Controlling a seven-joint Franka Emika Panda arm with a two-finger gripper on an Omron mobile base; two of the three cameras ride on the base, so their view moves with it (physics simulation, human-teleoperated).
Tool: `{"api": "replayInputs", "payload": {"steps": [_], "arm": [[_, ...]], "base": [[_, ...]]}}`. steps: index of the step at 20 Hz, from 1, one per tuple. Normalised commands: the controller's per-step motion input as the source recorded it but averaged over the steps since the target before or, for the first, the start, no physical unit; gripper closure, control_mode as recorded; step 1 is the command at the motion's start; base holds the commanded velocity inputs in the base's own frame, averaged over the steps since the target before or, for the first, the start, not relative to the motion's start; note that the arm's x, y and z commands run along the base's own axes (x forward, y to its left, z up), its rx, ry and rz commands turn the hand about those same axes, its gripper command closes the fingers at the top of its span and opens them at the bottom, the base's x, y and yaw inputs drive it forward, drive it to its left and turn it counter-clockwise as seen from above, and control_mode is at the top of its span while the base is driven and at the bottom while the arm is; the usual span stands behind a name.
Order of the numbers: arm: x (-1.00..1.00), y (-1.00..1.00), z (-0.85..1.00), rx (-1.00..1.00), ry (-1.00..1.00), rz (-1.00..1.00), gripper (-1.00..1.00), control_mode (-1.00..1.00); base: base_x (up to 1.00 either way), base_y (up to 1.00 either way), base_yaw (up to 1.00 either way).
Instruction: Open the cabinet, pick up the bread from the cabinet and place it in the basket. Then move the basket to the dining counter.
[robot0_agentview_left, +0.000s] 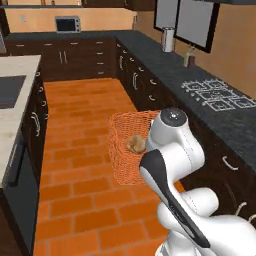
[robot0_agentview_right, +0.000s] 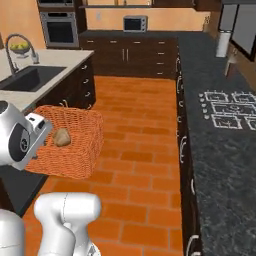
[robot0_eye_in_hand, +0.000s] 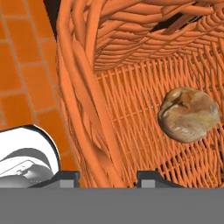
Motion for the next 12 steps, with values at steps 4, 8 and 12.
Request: {"api": "replayInputs", "payload": {"steps": [4,8,12], "arm": [[0.00,0.00,0.00,0.00,0.00,0.00,1.00,1.00],[0.00,0.00,0.00,0.00,0.00,0.00,1.00,1.00],[0.00,0.00,0.00,0.00,0.00,0.00,1.00,1.00]], "base": [[0.44,0.40,0.79],[0.65,1.00,0.40],[0.95,1.00,0.28]]}}
